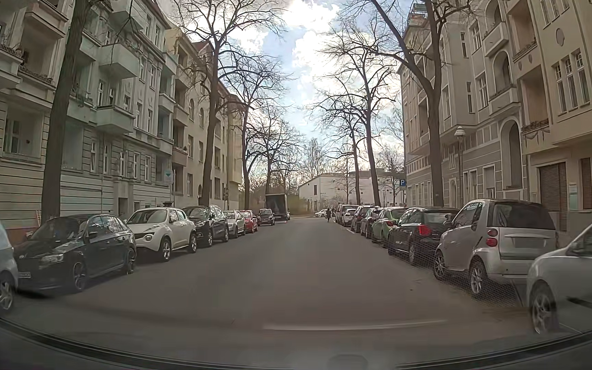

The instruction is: Follow the waypoints while adhering to traffic rules and regulations

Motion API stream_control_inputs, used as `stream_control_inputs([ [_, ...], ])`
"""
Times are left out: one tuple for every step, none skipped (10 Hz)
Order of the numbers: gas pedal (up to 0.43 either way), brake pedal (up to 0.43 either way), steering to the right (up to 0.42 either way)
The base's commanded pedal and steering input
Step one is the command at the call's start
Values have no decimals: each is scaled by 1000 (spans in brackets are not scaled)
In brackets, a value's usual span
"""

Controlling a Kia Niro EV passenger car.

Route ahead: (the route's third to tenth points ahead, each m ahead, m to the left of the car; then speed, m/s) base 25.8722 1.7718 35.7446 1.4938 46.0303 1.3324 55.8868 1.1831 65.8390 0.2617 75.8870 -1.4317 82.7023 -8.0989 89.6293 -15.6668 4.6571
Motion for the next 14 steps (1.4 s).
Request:
stream_control_inputs([
  [8,24,2],
  [20,24,2],
  [20,24,2],
  [28,24,2],
  [39,24,2],
  [47,24,2],
  [47,24,2],
  [47,24,2],
  [47,24,2],
  [47,24,2],
  [47,24,2],
  [47,24,2],
  [47,24,2],
  [47,24,2],
])
